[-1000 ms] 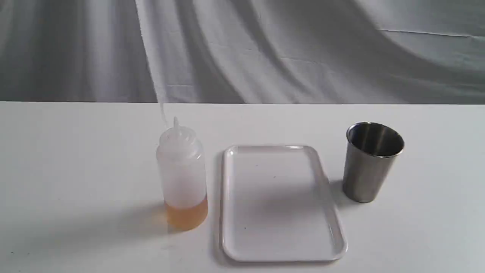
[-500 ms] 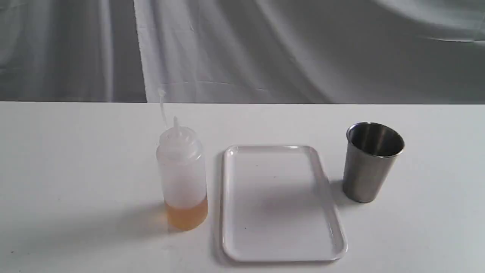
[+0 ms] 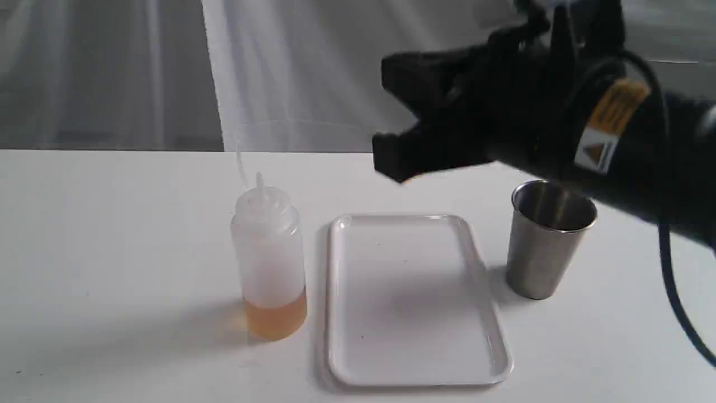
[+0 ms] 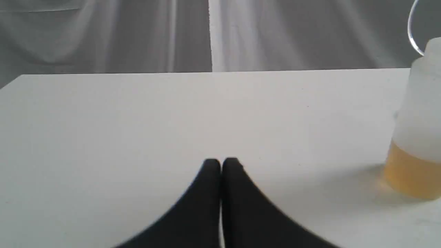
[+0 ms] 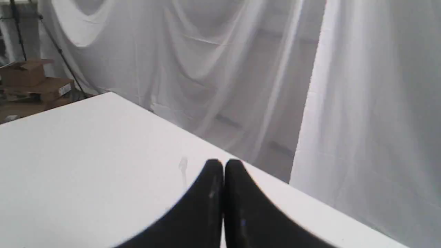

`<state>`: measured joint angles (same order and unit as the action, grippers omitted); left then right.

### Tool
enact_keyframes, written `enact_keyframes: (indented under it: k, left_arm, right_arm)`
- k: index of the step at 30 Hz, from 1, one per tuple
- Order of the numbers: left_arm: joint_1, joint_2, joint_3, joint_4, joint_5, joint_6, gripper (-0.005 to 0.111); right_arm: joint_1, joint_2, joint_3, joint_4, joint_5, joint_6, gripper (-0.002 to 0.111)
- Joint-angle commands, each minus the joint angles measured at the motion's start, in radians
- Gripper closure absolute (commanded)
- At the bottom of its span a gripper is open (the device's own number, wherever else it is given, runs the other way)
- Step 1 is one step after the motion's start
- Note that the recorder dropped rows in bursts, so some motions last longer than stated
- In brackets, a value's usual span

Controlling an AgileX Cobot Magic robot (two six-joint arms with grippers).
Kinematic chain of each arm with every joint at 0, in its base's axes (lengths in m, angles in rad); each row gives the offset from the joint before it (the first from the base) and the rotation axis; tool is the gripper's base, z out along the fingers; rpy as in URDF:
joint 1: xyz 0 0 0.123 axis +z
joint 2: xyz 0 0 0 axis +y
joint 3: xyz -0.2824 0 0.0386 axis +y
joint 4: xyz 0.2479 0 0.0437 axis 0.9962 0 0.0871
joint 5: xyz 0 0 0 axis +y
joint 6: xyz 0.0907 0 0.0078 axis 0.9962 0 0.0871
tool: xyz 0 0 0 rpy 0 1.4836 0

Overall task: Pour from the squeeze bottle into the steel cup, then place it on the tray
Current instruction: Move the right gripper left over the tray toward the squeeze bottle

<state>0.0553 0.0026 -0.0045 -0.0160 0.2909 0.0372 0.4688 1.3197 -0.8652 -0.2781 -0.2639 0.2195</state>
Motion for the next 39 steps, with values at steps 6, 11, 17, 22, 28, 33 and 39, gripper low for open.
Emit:
enact_keyframes:
  k: [6,11,17,22,28,33,39]
  left_arm:
    - [-0.008,-0.003,0.004,-0.001,-0.009,-0.001,0.107]
    - [-0.008,-0.003,0.004,-0.001,-0.009,-0.001,0.107]
    - [-0.008,-0.003,0.004,-0.001,-0.009,-0.003,0.107]
    - [-0.008,-0.003,0.004,-0.001,-0.009,-0.003,0.107]
    - [-0.008,-0.003,0.004,-0.001,-0.009,-0.003,0.107]
    - [-0.008,-0.003,0.004,-0.001,-0.009,-0.001,0.107]
    - [-0.008,-0.003,0.004,-0.001,-0.009,-0.001,0.107]
  right_arm:
    - [0.013,0.0,0.186,0.025,-0.203,-0.037,0.108]
    - [0.021,0.002,0.222,0.016,-0.236,-0.037,0.091]
    - [0.021,0.043,0.222,-0.006,-0.245,-0.037,0.038]
    - [0.032,0.112,0.222,-0.003,-0.299,-0.037,0.005]
    - [0.095,0.207,0.222,-0.003,-0.439,-0.037,0.003]
    - [0.1,0.257,0.222,-0.003,-0.461,-0.04,0.003]
    - [0.1,0.317,0.222,-0.003,-0.547,-0.067,0.003]
